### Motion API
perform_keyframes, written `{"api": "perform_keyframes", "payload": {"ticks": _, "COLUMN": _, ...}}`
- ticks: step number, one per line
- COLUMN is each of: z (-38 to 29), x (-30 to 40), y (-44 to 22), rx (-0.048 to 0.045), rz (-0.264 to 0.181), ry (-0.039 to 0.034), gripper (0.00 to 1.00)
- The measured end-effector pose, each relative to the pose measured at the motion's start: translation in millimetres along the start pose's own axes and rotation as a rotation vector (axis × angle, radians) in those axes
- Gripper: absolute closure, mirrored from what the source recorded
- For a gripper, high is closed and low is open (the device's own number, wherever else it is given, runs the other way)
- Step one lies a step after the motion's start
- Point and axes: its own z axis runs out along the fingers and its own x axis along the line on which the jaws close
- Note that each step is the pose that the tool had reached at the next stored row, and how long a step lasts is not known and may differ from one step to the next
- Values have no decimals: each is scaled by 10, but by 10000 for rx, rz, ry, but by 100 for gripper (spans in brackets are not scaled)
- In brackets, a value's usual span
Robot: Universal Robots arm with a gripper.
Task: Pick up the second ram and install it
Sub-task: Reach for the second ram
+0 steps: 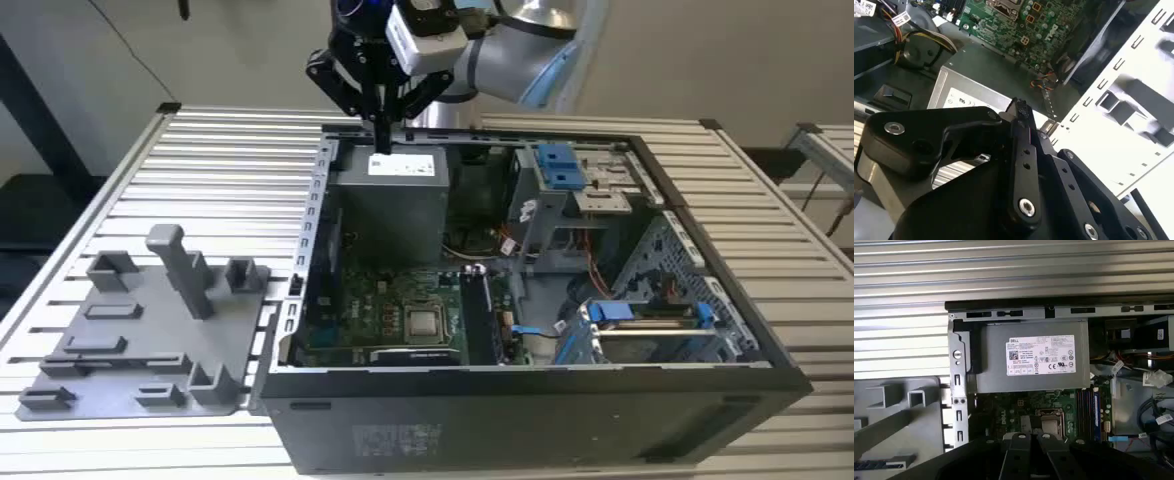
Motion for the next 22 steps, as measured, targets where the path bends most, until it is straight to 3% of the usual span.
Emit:
{"api": "perform_keyframes", "payload": {"ticks": 14, "z": 0, "x": 5, "y": 0, "rx": 1, "rz": 1, "ry": 0, "gripper": 89}}
{"api": "perform_keyframes", "payload": {"ticks": 22, "z": -3, "x": 135, "y": -9, "rx": 0, "rz": 1, "ry": 0, "gripper": 89}}
